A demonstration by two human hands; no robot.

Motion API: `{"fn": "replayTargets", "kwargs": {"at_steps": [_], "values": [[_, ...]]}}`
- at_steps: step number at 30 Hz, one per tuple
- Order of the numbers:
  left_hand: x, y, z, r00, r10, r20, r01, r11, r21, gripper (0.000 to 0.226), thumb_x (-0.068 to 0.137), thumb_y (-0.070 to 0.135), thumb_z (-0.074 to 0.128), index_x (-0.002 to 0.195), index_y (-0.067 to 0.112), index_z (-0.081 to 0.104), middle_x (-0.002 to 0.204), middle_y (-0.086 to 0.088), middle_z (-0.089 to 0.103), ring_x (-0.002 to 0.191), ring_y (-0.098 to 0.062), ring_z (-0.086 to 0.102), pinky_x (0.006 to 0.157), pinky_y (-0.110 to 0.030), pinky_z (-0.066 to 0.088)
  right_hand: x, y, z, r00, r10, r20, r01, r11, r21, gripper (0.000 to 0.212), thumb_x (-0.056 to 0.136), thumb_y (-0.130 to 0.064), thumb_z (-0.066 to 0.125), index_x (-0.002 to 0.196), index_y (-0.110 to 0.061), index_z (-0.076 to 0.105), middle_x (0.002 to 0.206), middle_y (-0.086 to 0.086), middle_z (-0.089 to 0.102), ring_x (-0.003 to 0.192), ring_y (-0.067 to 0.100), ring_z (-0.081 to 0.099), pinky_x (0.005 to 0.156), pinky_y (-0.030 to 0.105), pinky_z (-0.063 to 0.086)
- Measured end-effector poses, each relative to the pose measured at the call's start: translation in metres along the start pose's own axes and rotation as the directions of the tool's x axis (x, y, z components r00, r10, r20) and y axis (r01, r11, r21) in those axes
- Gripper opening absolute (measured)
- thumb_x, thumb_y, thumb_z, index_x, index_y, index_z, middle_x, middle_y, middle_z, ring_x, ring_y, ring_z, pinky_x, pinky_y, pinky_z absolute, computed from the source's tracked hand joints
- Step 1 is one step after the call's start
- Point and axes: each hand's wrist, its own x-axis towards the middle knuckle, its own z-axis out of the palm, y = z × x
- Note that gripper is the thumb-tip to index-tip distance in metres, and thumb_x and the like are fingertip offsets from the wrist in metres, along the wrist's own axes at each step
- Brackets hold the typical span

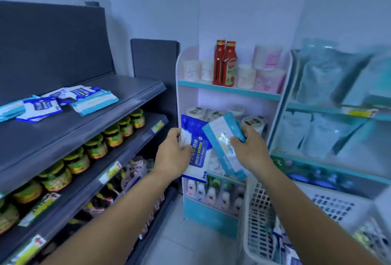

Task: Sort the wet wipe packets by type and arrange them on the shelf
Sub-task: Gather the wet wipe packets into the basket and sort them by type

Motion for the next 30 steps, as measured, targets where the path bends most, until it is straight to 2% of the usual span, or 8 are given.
{"fn": "replayTargets", "kwargs": {"at_steps": [4,13,18,21,24,26,28,30], "values": [[-0.011,0.023,0.084,0.997,-0.012,0.082,0.011,1.0,0.006,0.025,0.085,0.011,0.059,0.1,0.026,0.047,0.094,0.006,0.062,0.086,-0.023,0.064,0.08,-0.037,0.052,0.002,0.067,-0.054,0.994,0.107,-0.022,-0.106,0.994,0.039,0.034,0.091,-0.02,0.052,0.125,-0.018,0.048,0.104,0.001,0.06,0.08,0.018,0.056,0.068,0.029,0.039],[-0.041,0.056,0.268,0.949,-0.126,0.29,0.129,0.992,0.011,0.023,0.085,0.008,0.061,0.098,0.024,0.049,0.085,0.002,0.062,0.078,-0.022,0.062,0.073,-0.037,0.053,0.003,0.224,-0.162,0.951,0.299,-0.075,-0.297,0.954,0.034,0.037,0.085,-0.02,0.064,0.121,-0.018,0.056,0.112,-0.004,0.063,0.094,0.016,0.059,0.082,0.03,0.045],[-0.054,0.041,0.345,0.907,-0.201,0.371,0.211,0.977,0.015,0.028,0.085,0.009,0.064,0.106,0.021,0.05,0.096,-0.006,0.063,0.076,-0.02,0.06,0.069,-0.034,0.052,0.004,0.299,-0.182,0.9,0.436,-0.018,-0.435,0.9,0.017,0.038,0.085,-0.017,0.065,0.122,-0.016,0.055,0.114,0.003,0.066,0.094,0.021,0.063,0.088,0.039,0.051],[-0.064,0.021,0.384,0.861,-0.297,0.413,0.31,0.95,0.038,0.03,0.088,0.003,0.061,0.109,0.018,0.045,0.088,0.001,0.053,0.065,-0.01,0.049,0.053,-0.024,0.043,0.001,0.34,-0.178,0.854,0.519,0.04,-0.519,0.855,-0.017,0.045,0.087,-0.012,0.062,0.13,-0.016,0.048,0.118,0.005,0.063,0.088,0.021,0.064,0.072,0.034,0.054],[-0.075,-0.011,0.419,0.801,-0.415,0.432,0.419,0.903,0.092,0.024,0.088,-0.003,0.056,0.105,0.012,0.049,0.08,0.0,0.053,0.061,-0.012,0.048,0.051,-0.024,0.039,-0.004,0.381,-0.163,0.796,0.596,0.101,-0.591,0.803,-0.079,0.052,0.087,-0.006,0.06,0.134,-0.021,0.043,0.11,0.002,0.062,0.074,0.015,0.063,0.051,0.022,0.048],[-0.082,-0.034,0.438,0.768,-0.469,0.436,0.446,0.88,0.161,0.022,0.086,0.0,0.056,0.105,0.012,0.057,0.075,0.0,0.057,0.058,-0.012,0.049,0.047,-0.02,0.037,-0.008,0.408,-0.149,0.758,0.64,0.129,-0.63,0.769,-0.111,0.055,0.085,-0.003,0.059,0.134,-0.022,0.044,0.1,0.001,0.062,0.073,0.016,0.064,0.049,0.024,0.05],[-0.087,-0.057,0.456,0.73,-0.509,0.456,0.45,0.86,0.24,0.017,0.086,0.003,0.055,0.1,0.013,0.06,0.074,0.002,0.058,0.06,-0.012,0.051,0.045,-0.02,0.036,-0.013,0.434,-0.133,0.7,0.697,0.152,-0.68,0.717,-0.155,0.049,0.085,-0.004,0.058,0.13,-0.019,0.045,0.097,0.002,0.061,0.077,0.02,0.064,0.058,0.03,0.055],[-0.09,-0.079,0.473,0.683,-0.551,0.479,0.461,0.834,0.303,0.017,0.085,0.005,0.056,0.1,0.013,0.059,0.081,-0.001,0.061,0.07,-0.017,0.057,0.052,-0.021,0.041,-0.019,0.457,-0.118,0.648,0.744,0.161,-0.717,0.668,-0.2,0.043,0.086,-0.007,0.056,0.126,-0.018,0.045,0.096,0.002,0.059,0.08,0.022,0.062,0.06,0.031,0.052]]}}
